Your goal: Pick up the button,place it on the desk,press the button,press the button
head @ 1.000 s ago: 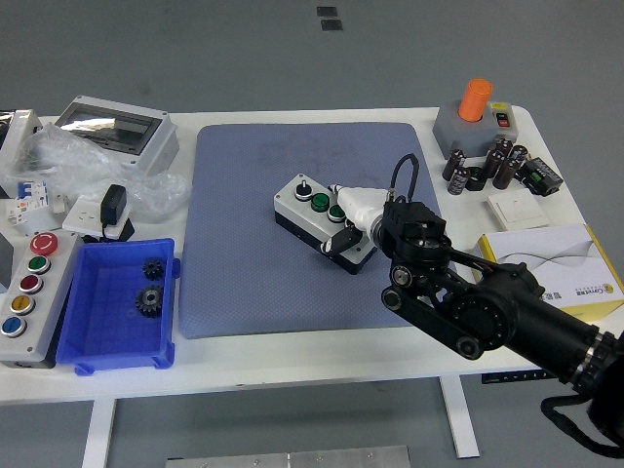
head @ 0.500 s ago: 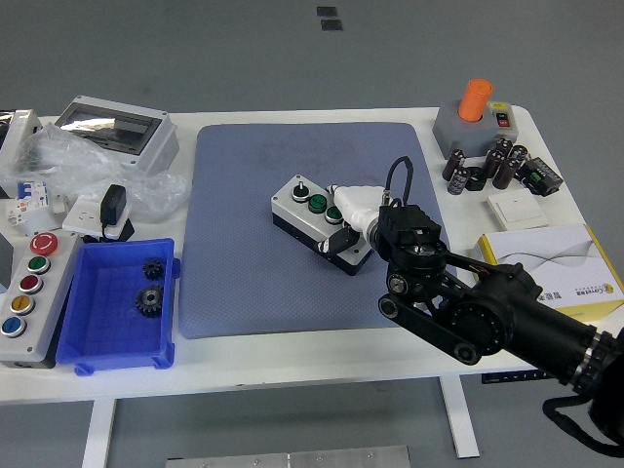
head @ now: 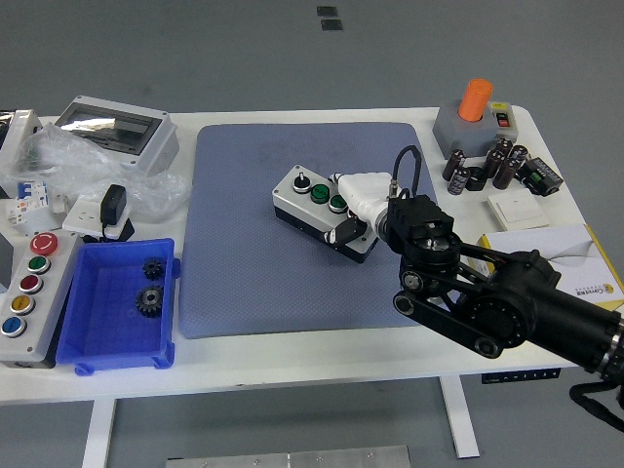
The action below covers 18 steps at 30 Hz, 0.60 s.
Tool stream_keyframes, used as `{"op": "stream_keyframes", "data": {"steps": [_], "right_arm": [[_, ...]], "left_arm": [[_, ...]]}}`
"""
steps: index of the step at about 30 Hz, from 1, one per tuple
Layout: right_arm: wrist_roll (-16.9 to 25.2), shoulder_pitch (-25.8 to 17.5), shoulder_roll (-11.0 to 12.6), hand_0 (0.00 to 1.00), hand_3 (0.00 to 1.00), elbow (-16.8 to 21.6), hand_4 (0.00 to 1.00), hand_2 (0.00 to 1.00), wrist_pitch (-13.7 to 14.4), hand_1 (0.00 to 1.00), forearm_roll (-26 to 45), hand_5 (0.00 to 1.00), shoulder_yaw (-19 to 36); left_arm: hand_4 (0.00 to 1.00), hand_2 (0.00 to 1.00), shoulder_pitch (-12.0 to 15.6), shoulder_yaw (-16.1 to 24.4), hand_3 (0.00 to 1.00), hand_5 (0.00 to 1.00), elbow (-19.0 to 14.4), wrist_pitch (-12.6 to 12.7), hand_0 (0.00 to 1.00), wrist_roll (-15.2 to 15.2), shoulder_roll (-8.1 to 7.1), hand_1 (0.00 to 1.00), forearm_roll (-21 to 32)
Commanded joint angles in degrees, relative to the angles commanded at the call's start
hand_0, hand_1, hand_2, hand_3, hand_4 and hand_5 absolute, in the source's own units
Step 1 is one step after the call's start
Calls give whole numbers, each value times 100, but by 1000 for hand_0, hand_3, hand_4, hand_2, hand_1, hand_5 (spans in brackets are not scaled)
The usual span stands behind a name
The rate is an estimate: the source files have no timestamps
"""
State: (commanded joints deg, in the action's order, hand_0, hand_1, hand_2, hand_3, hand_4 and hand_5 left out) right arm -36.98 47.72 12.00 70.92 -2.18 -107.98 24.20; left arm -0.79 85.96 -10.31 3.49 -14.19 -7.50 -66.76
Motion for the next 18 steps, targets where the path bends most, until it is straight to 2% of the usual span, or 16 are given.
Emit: {"op": "stream_keyframes", "data": {"steps": [4, 5, 7, 14, 18], "right_arm": [[337, 336, 284, 171, 536, 69, 252, 379, 382, 365, 78, 2, -495], [451, 412, 344, 173, 547, 66, 129, 399, 481, 367, 107, 2, -632], [666, 520, 429, 173, 547, 42, 129, 399, 667, 367, 136, 2, -880], [1500, 705, 582, 174, 524, 37, 83, 406, 1405, 365, 260, 2, -1489], [1956, 798, 618, 179, 530, 3, 64, 411, 1667, 354, 386, 2, -1722]], "left_arm": [[533, 530, -15, -16, 591, 150, 0, 21, 589, 6, -11, 548, 5], [536, 530, -19, -20, 591, 158, 0, 24, 589, 7, -14, 550, 7], [536, 530, -25, -27, 591, 158, 0, 30, 589, 8, -19, 550, 9], [537, 530, -28, -45, 590, 161, 0, 44, 589, 4, -27, 550, 11], [544, 530, -40, -40, 589, 171, 0, 46, 589, 8, -37, 551, -4]]}}
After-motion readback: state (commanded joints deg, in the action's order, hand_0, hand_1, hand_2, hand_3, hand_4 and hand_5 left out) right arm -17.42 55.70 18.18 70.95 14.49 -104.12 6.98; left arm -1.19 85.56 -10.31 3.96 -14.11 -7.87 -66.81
